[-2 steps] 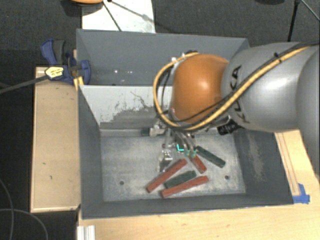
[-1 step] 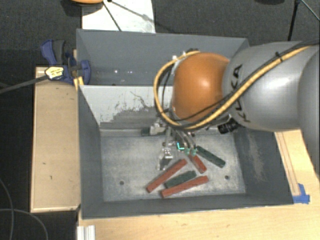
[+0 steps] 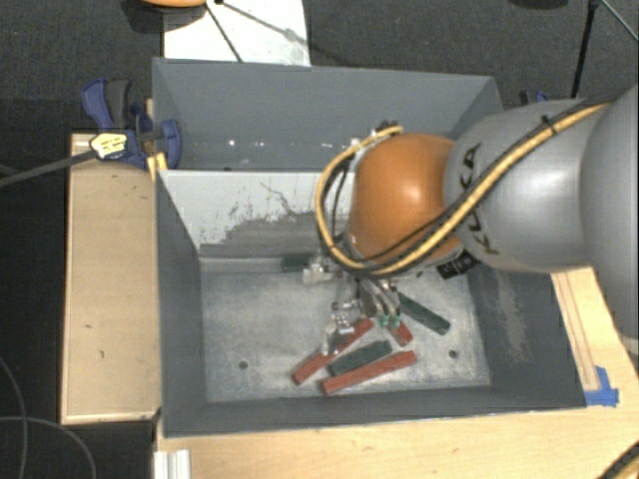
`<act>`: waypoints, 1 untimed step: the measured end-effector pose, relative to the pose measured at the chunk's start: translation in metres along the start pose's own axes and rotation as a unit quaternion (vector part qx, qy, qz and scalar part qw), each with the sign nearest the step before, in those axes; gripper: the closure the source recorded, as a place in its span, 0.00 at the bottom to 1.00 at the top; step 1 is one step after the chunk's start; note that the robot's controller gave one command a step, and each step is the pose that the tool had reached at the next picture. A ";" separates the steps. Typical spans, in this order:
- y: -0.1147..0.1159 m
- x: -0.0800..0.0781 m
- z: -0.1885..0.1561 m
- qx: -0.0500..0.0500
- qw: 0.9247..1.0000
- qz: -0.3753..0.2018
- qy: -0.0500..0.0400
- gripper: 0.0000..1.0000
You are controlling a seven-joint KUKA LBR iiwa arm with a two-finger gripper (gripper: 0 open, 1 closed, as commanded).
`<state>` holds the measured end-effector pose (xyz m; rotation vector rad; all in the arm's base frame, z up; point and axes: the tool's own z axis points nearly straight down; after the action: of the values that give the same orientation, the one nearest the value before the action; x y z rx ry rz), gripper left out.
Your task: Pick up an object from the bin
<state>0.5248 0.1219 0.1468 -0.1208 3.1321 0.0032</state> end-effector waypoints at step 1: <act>-0.020 -0.013 0.062 0.000 0.996 -0.087 0.002 0.00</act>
Offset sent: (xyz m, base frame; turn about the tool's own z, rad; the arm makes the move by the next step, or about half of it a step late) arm -0.0347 -0.0463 -0.0455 -0.0572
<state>0.5394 0.1033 0.0847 -0.3926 3.1128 0.0017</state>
